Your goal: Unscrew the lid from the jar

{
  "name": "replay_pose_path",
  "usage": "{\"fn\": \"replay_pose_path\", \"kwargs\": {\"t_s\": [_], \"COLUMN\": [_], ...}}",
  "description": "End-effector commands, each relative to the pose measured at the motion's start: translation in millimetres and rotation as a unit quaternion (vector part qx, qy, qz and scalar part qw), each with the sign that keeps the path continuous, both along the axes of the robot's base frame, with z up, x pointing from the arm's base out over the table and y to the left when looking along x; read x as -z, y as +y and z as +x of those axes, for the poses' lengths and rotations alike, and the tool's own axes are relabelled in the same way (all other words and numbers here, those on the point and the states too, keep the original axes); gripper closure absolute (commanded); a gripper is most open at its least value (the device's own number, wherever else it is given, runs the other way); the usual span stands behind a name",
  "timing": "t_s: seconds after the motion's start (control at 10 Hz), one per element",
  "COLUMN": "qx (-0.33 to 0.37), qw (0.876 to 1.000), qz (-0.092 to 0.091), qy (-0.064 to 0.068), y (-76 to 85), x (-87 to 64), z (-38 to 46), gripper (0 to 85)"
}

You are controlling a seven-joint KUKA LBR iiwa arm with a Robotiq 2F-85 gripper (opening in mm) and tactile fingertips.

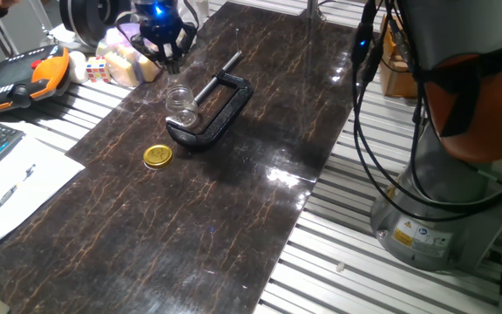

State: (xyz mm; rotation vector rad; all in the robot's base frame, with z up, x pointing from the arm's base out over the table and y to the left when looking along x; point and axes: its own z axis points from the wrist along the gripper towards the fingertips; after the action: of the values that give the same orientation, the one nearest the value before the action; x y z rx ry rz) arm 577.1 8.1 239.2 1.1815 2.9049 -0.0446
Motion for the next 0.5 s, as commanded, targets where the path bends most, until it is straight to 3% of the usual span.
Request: {"fn": "replay_pose_path", "kwargs": {"t_s": [0.0, 0.4], "qx": [0.000, 0.008], "qw": [1.000, 1.000], "qz": [0.003, 0.008], "qy": [-0.004, -0.003], "y": [0.1, 1.2], "x": [-0.1, 0.6], "z": [-0.4, -0.8], "gripper": [84.3, 84.3]}}
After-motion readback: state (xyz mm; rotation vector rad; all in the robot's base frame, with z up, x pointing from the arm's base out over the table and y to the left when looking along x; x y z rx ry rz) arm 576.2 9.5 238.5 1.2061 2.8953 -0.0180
